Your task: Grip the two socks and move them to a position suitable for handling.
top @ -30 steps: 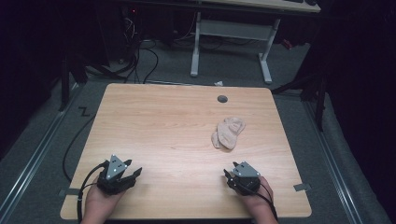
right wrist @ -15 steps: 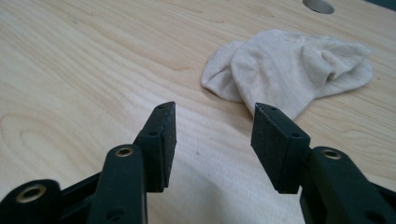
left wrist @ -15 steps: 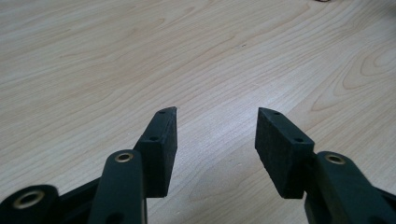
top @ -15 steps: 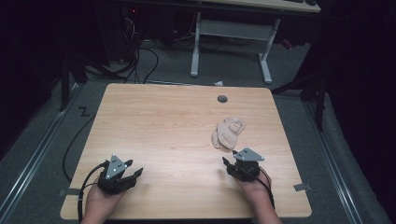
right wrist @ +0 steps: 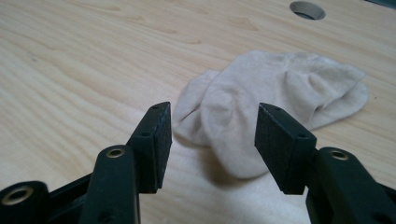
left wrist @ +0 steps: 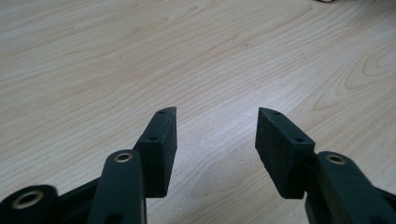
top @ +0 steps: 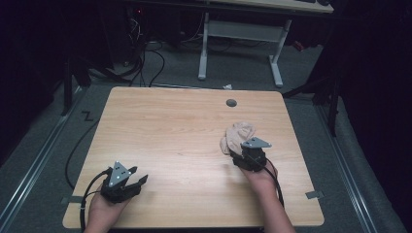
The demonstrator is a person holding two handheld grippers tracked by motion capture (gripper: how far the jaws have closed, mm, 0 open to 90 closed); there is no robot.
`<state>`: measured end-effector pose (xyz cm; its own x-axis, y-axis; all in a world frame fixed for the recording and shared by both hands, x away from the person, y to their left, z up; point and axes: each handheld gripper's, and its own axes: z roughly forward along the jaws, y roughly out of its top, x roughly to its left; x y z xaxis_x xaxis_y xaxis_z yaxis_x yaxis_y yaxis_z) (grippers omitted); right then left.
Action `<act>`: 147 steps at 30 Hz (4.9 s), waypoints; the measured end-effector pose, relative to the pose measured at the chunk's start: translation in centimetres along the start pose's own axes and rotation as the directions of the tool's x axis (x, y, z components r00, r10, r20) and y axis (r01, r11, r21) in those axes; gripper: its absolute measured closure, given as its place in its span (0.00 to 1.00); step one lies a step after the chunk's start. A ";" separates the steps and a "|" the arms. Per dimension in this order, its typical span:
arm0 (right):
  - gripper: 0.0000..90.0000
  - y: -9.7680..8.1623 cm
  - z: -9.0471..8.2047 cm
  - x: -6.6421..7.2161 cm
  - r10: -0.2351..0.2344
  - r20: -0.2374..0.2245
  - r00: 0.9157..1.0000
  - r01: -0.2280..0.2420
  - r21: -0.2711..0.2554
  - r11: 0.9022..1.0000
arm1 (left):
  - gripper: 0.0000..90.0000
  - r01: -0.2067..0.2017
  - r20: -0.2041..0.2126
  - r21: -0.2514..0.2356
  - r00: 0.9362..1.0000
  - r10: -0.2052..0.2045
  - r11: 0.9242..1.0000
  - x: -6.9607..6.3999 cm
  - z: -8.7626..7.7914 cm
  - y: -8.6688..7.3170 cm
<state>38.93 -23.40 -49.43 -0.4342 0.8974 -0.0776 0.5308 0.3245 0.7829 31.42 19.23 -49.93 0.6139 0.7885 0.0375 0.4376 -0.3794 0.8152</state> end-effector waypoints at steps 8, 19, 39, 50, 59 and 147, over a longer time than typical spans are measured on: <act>0.52 -1.0 1.9 0.0 -0.009 -0.004 1.000 0.010 0.068 0.998 | 0.54 -0.015 0.004 0.006 1.000 0.015 1.000 -0.2 0.1 0.0; 0.63 -1.4 2.6 -0.3 -0.014 0.015 1.000 0.012 0.101 0.995 | 0.53 -0.021 0.003 0.013 1.000 0.021 1.000 -0.3 0.3 0.0; 0.96 -0.6 0.7 -0.7 -0.012 0.056 0.998 0.014 -0.028 1.000 | 0.53 -0.013 -0.001 0.009 1.000 0.013 1.000 -0.2 0.3 -0.1; 0.96 0.1 -2.7 2.2 -0.083 0.017 0.996 0.084 -0.111 0.990 | 0.53 -0.016 0.003 0.007 1.000 0.016 1.000 -0.3 0.2 0.0; 0.96 -1.5 -3.5 6.8 -0.118 -0.152 0.981 0.108 -0.075 0.991 | 0.53 -0.024 0.009 0.004 1.000 0.024 1.000 -0.5 0.1 0.1; 0.98 -4.0 -1.8 11.1 -0.214 -0.301 0.929 0.249 0.082 0.965 | 0.82 -0.144 0.212 0.178 0.972 0.105 0.973 -5.4 4.2 0.4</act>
<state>30.67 -15.26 -52.33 -0.7365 0.6743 -0.0540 0.4636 0.5612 0.6857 31.03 12.74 -52.19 0.7817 0.6236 -0.0008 0.4545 -0.5689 0.6854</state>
